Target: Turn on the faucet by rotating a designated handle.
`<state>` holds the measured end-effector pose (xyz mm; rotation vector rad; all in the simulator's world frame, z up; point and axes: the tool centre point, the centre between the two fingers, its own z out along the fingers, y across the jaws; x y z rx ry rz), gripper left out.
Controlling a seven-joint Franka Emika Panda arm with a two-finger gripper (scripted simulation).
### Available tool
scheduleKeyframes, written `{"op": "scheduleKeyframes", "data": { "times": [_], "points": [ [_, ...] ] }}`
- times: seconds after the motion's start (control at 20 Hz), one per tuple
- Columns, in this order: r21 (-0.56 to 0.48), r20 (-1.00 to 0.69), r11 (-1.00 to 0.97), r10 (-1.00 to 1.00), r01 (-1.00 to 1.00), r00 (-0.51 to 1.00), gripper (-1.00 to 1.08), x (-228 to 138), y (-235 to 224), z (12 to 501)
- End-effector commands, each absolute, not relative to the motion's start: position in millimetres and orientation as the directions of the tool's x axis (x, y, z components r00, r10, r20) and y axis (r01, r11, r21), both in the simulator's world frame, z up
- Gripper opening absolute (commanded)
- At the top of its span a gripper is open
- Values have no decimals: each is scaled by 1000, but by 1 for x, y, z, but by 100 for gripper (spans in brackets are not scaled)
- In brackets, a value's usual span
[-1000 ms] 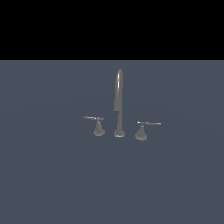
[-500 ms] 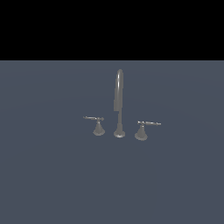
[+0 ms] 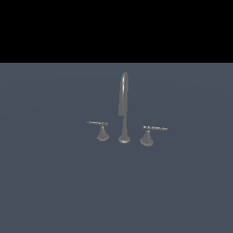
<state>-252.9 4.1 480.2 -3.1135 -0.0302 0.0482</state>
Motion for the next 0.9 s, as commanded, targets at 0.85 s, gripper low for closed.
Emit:
{"op": "scheduleKeyframes", "data": {
  "times": [0.85],
  "points": [
    [-164,-151,-919,-337,-360,929,-100,-143,49,411]
  ]
}}
